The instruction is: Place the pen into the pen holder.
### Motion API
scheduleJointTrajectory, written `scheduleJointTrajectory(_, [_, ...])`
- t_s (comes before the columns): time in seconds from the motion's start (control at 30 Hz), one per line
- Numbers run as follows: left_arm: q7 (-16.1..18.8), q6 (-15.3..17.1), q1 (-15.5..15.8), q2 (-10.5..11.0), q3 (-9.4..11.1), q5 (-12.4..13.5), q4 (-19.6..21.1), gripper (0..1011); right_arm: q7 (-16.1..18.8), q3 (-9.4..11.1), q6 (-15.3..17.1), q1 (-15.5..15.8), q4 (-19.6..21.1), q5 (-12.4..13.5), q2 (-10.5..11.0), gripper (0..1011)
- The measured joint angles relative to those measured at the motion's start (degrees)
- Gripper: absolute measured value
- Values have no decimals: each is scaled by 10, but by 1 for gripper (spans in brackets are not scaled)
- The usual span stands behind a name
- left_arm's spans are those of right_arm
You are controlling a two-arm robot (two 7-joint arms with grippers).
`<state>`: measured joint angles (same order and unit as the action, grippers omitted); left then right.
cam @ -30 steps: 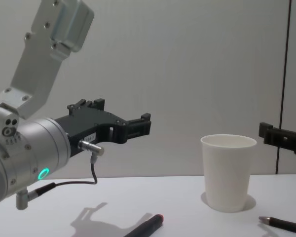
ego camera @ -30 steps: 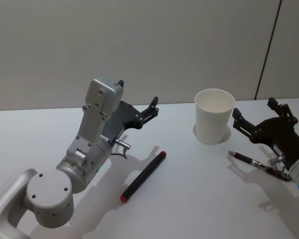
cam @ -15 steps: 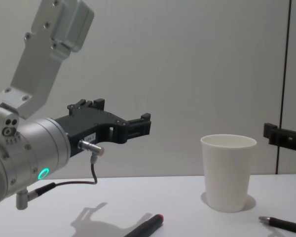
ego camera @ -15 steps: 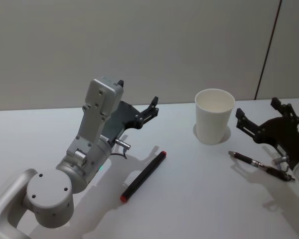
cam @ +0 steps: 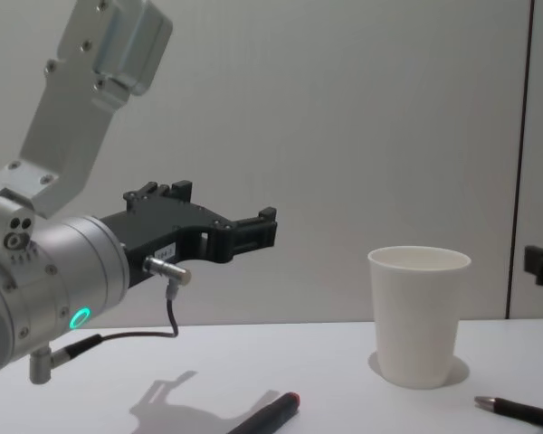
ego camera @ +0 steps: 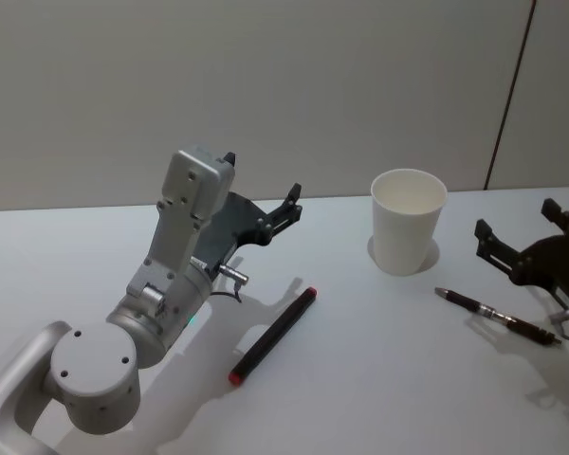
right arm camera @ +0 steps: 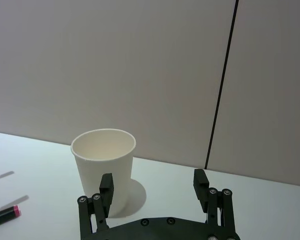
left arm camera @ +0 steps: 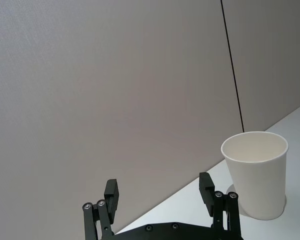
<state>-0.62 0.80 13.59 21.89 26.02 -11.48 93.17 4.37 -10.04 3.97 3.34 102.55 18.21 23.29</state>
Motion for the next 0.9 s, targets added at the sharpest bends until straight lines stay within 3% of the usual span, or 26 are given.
scheduleJointTrajectory(0.4, [0, 0, 0, 0, 0, 0, 0, 1000, -2, 7, 40, 13, 9, 3, 12, 1001])
scheduleJointTrajectory(0.9, [0, 0, 0, 0, 0, 0, 0, 1001, -9, 9, 123, 21, 22, 0, 16, 1001])
